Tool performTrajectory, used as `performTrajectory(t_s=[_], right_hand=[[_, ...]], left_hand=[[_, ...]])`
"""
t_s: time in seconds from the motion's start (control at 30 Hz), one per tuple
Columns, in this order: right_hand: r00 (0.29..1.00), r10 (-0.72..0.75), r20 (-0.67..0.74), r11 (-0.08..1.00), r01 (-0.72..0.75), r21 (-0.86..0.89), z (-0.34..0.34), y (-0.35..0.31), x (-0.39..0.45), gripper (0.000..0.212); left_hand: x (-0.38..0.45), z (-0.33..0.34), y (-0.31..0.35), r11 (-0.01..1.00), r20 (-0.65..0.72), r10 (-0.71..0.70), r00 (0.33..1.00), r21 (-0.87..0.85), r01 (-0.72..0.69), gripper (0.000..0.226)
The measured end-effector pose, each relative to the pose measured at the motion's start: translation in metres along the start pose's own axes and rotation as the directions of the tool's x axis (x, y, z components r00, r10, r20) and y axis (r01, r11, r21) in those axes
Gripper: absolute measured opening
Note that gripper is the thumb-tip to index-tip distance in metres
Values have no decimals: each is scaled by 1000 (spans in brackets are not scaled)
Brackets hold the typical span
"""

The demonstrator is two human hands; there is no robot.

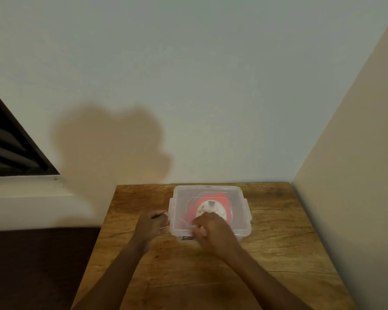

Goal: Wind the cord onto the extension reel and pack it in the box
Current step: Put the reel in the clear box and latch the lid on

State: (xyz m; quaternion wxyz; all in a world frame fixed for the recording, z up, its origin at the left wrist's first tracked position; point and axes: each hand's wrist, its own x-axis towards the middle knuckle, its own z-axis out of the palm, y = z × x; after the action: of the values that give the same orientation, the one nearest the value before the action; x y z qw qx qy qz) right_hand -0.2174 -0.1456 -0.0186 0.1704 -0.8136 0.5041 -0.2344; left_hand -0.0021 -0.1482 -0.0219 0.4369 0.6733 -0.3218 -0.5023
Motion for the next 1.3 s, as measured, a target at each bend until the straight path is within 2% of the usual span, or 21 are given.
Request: performTrajectory(t_s=[0.1,0.23,0.3,0.4,0.5,0.57,0.63,0.67,0.7,0.77,0.83,0.9,0.97,1.13,1.23,1.3], right_hand=[[986,-165,29,983,167,-75,23,-17,2,31],[973,-228,24,963,229,-145,31,-23,7,26],[970,-243,17,959,243,-149,33,-23,6,25],[976,-215,34,965,218,-144,35,-23,5,25],[983,-166,74,978,174,-112,33,-21,4,29],[991,-108,73,990,114,-78,27,-14,1,34],[999,24,-36,1000,-25,-1,16,-2,-2,38],[982,130,-137,990,-121,71,8,7,-3,38],[934,258,-247,961,-221,167,-1,18,-4,38],[751,527,-398,841,-393,372,-19,42,-10,37],[590,705,-395,706,-529,470,-26,62,-21,39],[545,772,-328,636,-649,418,-21,73,-33,46],[576,763,-295,647,-678,348,-15,76,-37,49],[746,625,-228,779,-615,121,-27,80,-18,51],[853,502,-146,861,-509,-14,-41,85,9,57],[893,449,-42,887,-450,-104,-49,86,33,60]], left_hand=[[2,-3,0,999,45,0,999,35,-2,13],[0,-6,-2,1000,147,29,989,-2,-29,23],[3,-7,-3,1000,148,-2,989,-31,7,20],[8,-9,-2,996,134,-69,989,-39,74,15],[10,-9,-1,995,121,-94,988,-3,95,21],[10,-6,2,997,93,-47,995,66,41,29],[10,-2,8,984,57,46,997,167,-55,33],[10,1,12,971,44,95,995,215,-102,32],[10,5,15,957,28,135,990,255,-138,30],[11,12,17,940,-16,179,984,297,-166,24],[10,14,16,937,-50,193,980,304,-169,21],[11,15,14,938,-60,192,980,304,-165,21],[10,13,14,930,-54,210,976,320,-183,22],[3,12,24,908,-20,246,969,356,-223,44],[0,13,28,891,-4,254,967,389,-233,30],[-2,13,30,884,1,250,968,407,-229,18]])
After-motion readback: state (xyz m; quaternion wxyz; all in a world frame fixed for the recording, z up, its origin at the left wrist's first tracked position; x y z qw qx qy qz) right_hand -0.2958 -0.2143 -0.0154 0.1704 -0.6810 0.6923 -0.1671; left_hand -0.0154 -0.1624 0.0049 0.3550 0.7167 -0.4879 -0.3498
